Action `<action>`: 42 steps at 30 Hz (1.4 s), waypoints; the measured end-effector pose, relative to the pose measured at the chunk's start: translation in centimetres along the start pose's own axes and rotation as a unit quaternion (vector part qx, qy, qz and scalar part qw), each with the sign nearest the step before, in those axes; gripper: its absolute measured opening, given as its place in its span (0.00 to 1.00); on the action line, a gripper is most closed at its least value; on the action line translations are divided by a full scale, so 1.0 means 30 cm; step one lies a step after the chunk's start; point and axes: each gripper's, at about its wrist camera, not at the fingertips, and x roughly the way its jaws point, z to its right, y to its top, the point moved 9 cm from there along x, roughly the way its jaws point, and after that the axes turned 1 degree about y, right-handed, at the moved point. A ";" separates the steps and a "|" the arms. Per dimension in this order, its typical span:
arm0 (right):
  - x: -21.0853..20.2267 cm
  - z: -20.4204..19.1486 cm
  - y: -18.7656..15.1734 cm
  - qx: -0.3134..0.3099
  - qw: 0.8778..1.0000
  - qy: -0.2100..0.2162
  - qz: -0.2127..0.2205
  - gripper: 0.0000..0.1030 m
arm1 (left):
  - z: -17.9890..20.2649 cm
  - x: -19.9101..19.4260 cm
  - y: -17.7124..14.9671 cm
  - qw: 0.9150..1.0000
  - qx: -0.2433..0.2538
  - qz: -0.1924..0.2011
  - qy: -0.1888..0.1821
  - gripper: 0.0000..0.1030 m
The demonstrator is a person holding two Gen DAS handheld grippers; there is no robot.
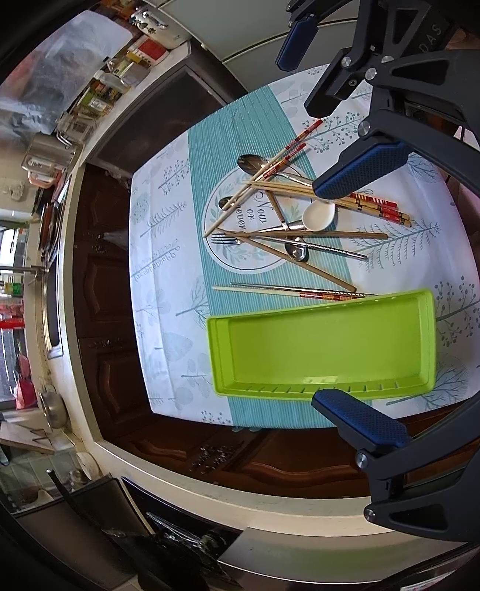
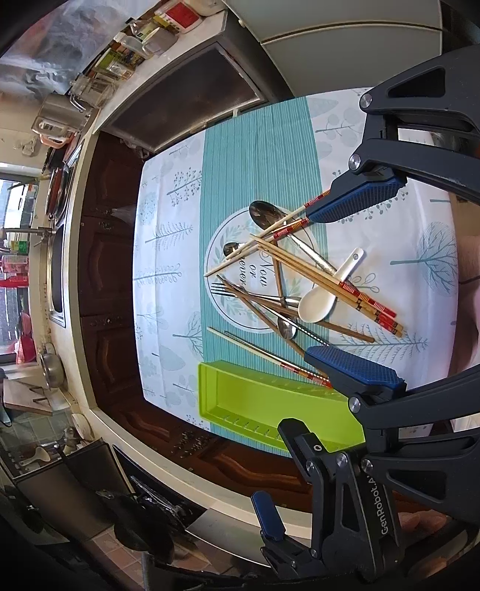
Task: Organize utensils
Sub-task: 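Move the left gripper onto plain wooden chopsticks while the right gripper approaches the pile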
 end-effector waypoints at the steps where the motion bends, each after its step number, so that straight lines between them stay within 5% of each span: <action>1: -0.004 0.000 0.004 0.002 1.000 -0.002 0.002 0.69 | -0.001 -0.001 0.005 1.000 0.003 0.001 -0.003 0.99; 9: -0.021 0.002 0.015 0.022 1.000 -0.011 0.004 0.69 | 0.018 0.004 0.039 0.999 0.036 0.004 -0.030 0.98; 15: -0.018 0.059 -0.005 0.048 0.999 -0.017 -0.002 0.67 | 0.019 0.052 0.052 0.997 0.012 -0.030 -0.076 0.98; 26: 0.121 0.229 -0.038 0.114 0.992 0.006 -0.043 0.62 | 0.041 0.209 0.133 0.994 0.016 -0.073 -0.085 0.90; 37: 0.402 0.254 -0.062 0.117 0.985 0.063 -0.113 0.51 | 0.126 0.434 0.145 0.979 0.073 -0.151 -0.114 0.41; 42: 0.526 0.291 -0.083 0.139 0.975 0.089 -0.146 0.41 | 0.182 0.503 0.105 0.972 0.090 -0.178 -0.124 0.29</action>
